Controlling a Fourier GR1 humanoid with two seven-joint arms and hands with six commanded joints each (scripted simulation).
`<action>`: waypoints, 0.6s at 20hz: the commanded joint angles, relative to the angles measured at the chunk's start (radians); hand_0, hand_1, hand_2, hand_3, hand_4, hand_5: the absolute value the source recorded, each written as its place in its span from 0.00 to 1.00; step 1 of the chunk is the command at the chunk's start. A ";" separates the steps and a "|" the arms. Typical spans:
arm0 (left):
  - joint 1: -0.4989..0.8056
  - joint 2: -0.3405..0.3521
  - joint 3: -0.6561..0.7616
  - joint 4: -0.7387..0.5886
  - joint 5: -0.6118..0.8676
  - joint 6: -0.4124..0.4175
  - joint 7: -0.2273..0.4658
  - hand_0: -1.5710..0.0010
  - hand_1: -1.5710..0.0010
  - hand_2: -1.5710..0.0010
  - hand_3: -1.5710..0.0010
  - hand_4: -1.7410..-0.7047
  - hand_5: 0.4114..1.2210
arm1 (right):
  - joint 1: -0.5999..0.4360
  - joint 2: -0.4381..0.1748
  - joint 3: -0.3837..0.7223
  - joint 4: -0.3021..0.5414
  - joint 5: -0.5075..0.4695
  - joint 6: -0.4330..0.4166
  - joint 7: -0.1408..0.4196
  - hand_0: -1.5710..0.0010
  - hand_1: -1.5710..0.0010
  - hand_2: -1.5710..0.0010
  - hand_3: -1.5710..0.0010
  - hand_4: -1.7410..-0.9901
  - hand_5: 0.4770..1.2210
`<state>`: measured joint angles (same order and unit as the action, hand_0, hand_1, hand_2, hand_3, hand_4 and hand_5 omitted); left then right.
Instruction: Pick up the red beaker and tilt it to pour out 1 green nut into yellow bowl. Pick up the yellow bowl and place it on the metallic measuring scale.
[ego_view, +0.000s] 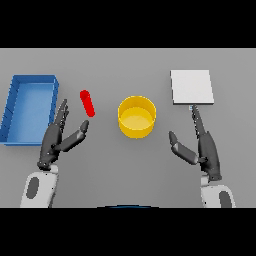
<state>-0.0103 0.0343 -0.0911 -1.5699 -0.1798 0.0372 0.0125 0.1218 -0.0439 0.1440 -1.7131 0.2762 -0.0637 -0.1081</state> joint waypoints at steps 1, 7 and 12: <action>-0.040 -0.007 0.002 0.032 -0.012 0.014 0.001 1.00 1.00 1.00 1.00 0.60 0.27 | -0.002 -0.002 -0.006 -0.003 -0.018 0.010 0.006 1.00 1.00 1.00 1.00 0.80 0.23; -0.202 -0.013 0.053 0.247 -0.016 0.046 -0.058 1.00 1.00 1.00 1.00 0.57 0.27 | 0.004 0.003 -0.016 0.010 -0.057 0.031 -0.027 1.00 1.00 1.00 1.00 0.70 0.25; -0.320 -0.019 0.106 0.419 0.009 0.055 -0.124 1.00 1.00 1.00 1.00 0.54 0.28 | -0.008 0.004 -0.015 0.000 -0.051 0.025 0.001 1.00 1.00 1.00 1.00 0.67 0.26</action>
<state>-0.3311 0.0155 0.0151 -1.1516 -0.1703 0.0920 -0.1085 0.1137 -0.0399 0.1285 -1.7129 0.2257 -0.0389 -0.1059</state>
